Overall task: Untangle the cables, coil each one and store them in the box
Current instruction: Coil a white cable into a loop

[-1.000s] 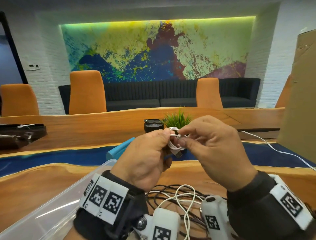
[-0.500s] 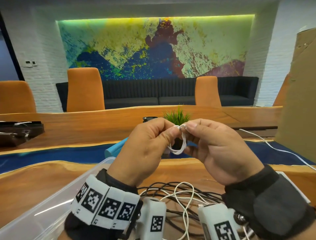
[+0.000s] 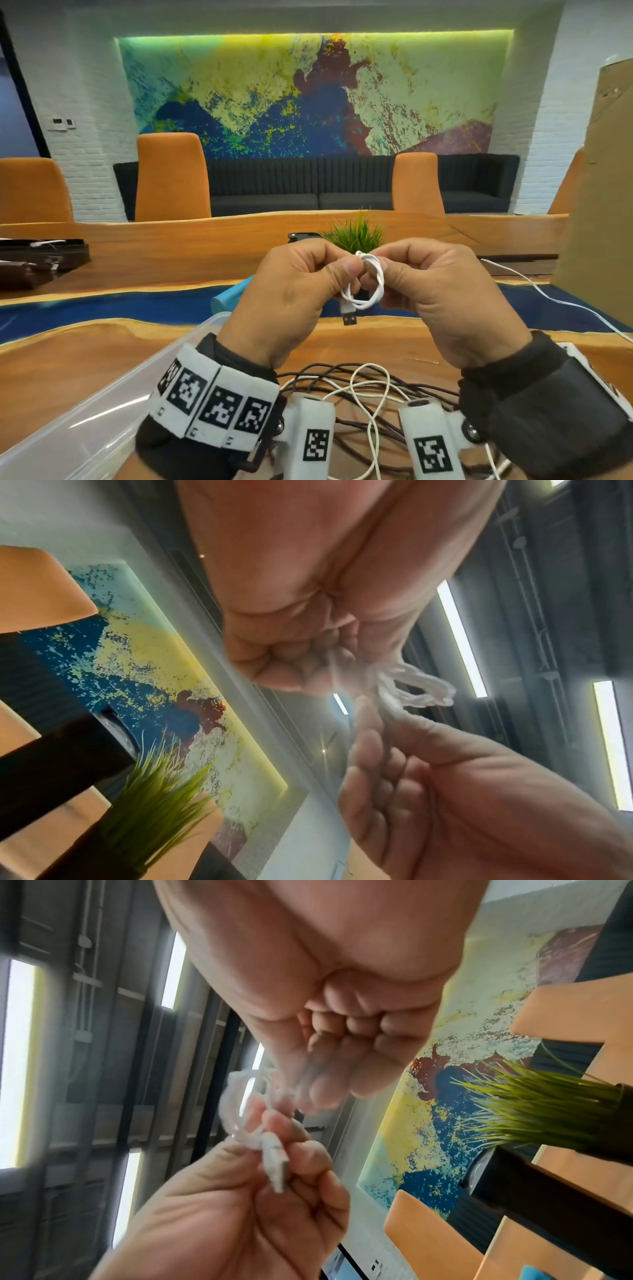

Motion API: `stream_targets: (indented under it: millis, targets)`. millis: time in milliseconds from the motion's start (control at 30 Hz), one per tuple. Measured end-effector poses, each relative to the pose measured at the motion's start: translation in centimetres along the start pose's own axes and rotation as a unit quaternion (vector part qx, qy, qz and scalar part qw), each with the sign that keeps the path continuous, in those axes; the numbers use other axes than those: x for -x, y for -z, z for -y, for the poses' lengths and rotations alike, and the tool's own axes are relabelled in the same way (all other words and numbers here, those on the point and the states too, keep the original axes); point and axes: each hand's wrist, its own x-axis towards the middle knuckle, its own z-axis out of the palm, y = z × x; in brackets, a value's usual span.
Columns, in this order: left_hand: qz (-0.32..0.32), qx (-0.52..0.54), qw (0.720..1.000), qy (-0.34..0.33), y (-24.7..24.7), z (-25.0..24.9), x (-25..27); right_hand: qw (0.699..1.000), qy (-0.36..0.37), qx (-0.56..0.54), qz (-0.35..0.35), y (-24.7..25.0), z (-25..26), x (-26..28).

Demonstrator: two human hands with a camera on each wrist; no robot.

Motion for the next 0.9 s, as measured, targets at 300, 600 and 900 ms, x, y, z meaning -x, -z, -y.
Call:
stream_targets:
  millis: [300,600,900]
  targets:
    - [-0.047,-0.183,0.977,-0.101,-0.9,-0.1,0.3,0.96,-0.184,-0.17,0.121,1.2,0.5,-0.2]
    - [-0.057,-0.026,0.994,0.091,-1.3,0.2,0.0,0.997,-0.03,0.048,0.051,0.0,0.5,0.2]
    - [-0.047,0.316,0.917,0.237,-1.6,-0.5,-0.2,0.969,0.163,0.184,-0.005,0.4,-0.2,-0.3]
